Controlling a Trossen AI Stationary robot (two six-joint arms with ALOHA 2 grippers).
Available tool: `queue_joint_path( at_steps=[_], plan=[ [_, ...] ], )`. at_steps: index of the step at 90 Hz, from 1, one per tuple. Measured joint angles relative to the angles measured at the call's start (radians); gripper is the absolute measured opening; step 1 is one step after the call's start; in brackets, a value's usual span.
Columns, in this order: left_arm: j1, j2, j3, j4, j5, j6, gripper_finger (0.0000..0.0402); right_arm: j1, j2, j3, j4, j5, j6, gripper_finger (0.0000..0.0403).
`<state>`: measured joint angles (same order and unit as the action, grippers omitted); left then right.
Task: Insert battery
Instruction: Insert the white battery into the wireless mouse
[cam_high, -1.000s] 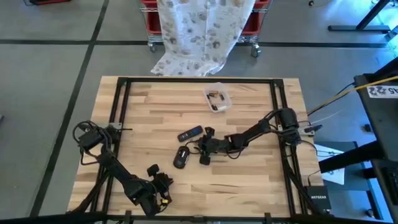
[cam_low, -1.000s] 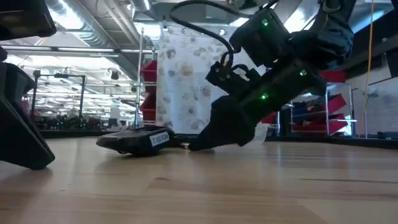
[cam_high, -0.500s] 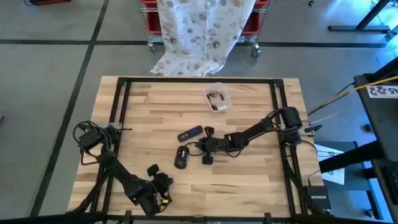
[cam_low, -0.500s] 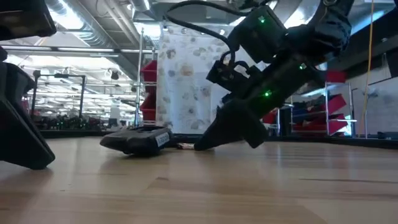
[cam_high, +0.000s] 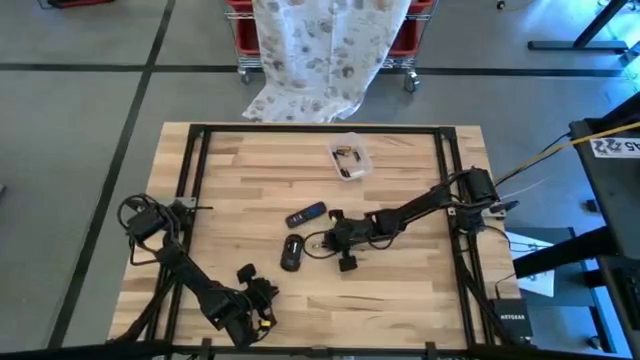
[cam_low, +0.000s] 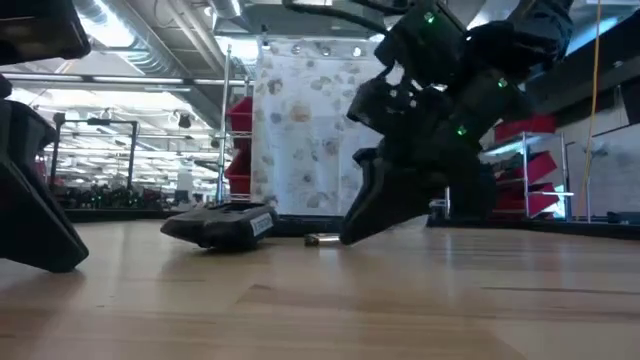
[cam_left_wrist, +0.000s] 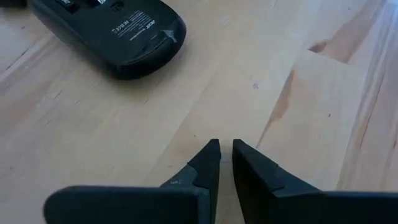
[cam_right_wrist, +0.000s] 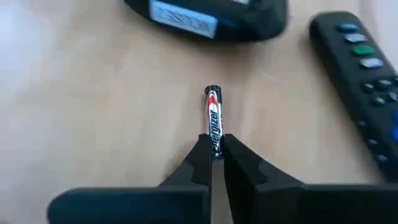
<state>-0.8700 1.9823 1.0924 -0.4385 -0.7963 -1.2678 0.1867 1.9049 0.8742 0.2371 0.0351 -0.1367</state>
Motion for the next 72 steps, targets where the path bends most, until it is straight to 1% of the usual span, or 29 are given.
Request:
queue_joint_path(
  at_steps=[19,37,43,53,72],
  plan=[
    [0.000,0.000,0.000,-0.016,0.005,-0.012,0.0027,0.049,-0.007,0.001,0.002,0.086,0.007,0.0001],
    [0.000,-0.002,0.003,-0.131,0.029,-0.130,0.0027,0.080,-0.008,0.002,0.003,0.141,0.066,0.0000],
    [0.002,-0.002,0.003,-0.186,0.035,-0.192,0.0027,0.090,-0.008,0.002,0.003,0.140,0.085,0.0000],
    [0.016,-0.002,0.000,-0.277,0.026,-0.301,0.0027,0.090,-0.009,0.003,0.003,0.092,0.091,0.0000],
    [0.073,-0.002,-0.044,-0.282,-0.017,-0.317,0.0027,0.089,-0.010,0.003,0.003,0.085,0.091,0.0000]
  ],
)
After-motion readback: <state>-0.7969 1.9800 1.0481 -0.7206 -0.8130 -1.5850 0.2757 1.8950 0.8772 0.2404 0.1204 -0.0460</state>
